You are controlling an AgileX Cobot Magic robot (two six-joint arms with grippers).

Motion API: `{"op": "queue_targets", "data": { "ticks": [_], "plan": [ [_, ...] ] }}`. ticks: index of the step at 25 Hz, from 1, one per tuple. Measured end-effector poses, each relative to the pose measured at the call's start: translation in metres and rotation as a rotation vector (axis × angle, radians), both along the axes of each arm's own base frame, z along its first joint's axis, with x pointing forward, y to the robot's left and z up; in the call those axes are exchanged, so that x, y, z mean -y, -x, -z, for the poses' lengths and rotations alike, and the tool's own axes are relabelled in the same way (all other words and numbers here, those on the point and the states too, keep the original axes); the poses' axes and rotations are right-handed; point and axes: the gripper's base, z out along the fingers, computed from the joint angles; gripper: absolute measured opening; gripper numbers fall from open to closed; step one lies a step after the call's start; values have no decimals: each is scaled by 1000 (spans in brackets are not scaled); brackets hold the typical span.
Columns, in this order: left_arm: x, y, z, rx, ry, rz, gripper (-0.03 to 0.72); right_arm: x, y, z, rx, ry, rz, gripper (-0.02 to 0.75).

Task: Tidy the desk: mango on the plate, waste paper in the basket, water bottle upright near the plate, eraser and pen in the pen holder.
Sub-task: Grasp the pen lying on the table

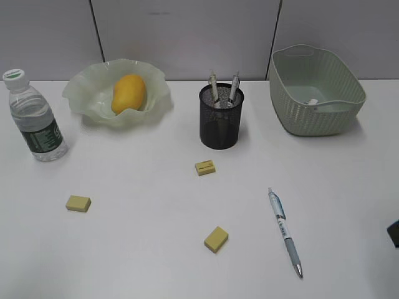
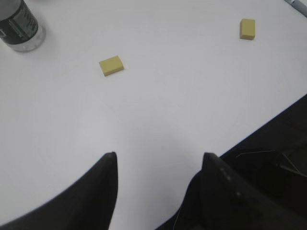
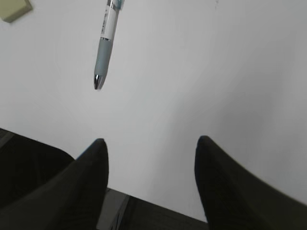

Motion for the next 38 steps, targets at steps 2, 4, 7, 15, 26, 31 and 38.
{"op": "queue_targets", "data": {
  "ticks": [2,4,7,15,26,31,38],
  "plan": [
    [0,0,9,-17,-14,0,423,-7,-16,2,-40,14,5,459],
    [-1,1,16,-39,-32,0,423,-13,-32,2,-64,21,9,459],
    [-1,1,16,-39,-36,-1,423,-22,-54,8,-109,31,25,459],
    [-1,1,16,-39,-36,-1,423,-41,-92,26,-203,20,67,459],
    [-1,1,16,-38,-35,-2,423,-76,-102,43,-248,30,23,459],
    [-1,1,16,-38,-35,-2,423,-83,-106,64,-306,58,32,459],
    [-1,1,16,-38,-35,-2,421,-89,-117,101,-346,71,86,425]
  ]
}}
